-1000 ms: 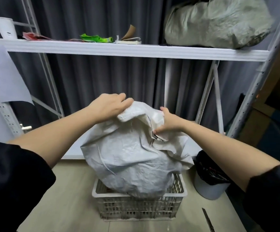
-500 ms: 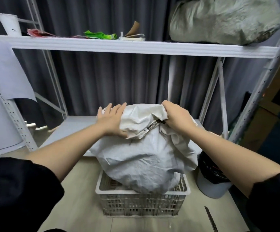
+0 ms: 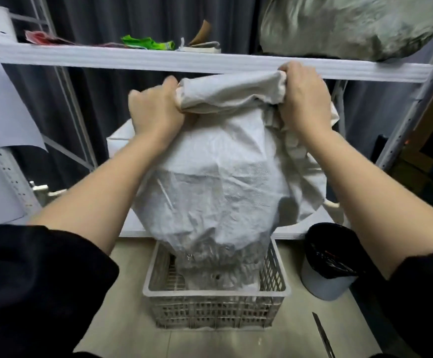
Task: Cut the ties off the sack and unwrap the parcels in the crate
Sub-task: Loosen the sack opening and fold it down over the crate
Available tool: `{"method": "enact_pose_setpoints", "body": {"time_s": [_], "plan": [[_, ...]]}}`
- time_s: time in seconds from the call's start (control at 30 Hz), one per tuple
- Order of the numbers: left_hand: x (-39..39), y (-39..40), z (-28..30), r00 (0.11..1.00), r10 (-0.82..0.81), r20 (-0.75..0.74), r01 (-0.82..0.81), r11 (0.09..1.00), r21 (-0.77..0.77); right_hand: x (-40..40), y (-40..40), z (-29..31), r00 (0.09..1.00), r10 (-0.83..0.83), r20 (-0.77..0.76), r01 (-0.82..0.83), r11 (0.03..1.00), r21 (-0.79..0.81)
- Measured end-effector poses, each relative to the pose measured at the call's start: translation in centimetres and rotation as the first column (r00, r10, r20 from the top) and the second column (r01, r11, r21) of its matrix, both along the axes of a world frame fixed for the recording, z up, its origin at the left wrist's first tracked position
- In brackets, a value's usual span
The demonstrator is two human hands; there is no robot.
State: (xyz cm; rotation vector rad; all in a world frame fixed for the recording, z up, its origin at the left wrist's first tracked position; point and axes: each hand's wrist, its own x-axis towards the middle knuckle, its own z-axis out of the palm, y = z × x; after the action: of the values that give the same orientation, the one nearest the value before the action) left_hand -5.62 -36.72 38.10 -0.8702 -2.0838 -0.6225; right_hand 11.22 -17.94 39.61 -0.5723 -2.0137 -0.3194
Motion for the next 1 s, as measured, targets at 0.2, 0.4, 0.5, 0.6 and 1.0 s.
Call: {"method": "enact_pose_setpoints", "body": {"time_s": [0.2,0.4,0.5,0.6,1.0], "plan": [[-0.7,0.0,-4.5,0.996,-0.009,0.085,0.044,0.903,-0.427,0.5,1.1,-6.3,0.874,-0.027,0.485,-0.018,0.996,0.088],[-1.5,-0.6,-3.1,0.998,0.031,0.049,-0.027,0.996,-0.083,-1.3,-0.5,-4.0,0.994,-0.092,0.053,0.076,0.965,0.251],[-1.5,-0.3,-6.4,0.991,0.038,0.130,0.044,0.817,-0.575,-0.4,1.6,-7.1,0.845,0.019,0.534,-0.202,0.936,0.287],[-2.1,0.1,-4.1,0.998,-0.007,0.061,0.031,0.911,-0.410,-0.1,1.5,-4.9,0.878,-0.092,0.470,-0.057,0.955,0.292],[-1.1,1.6,-6.4,0.964,-0.148,0.223,0.176,0.978,-0.108,2.9,-0.7,-7.8,0.777,0.587,0.227,-0.415,0.748,-0.518]]}}
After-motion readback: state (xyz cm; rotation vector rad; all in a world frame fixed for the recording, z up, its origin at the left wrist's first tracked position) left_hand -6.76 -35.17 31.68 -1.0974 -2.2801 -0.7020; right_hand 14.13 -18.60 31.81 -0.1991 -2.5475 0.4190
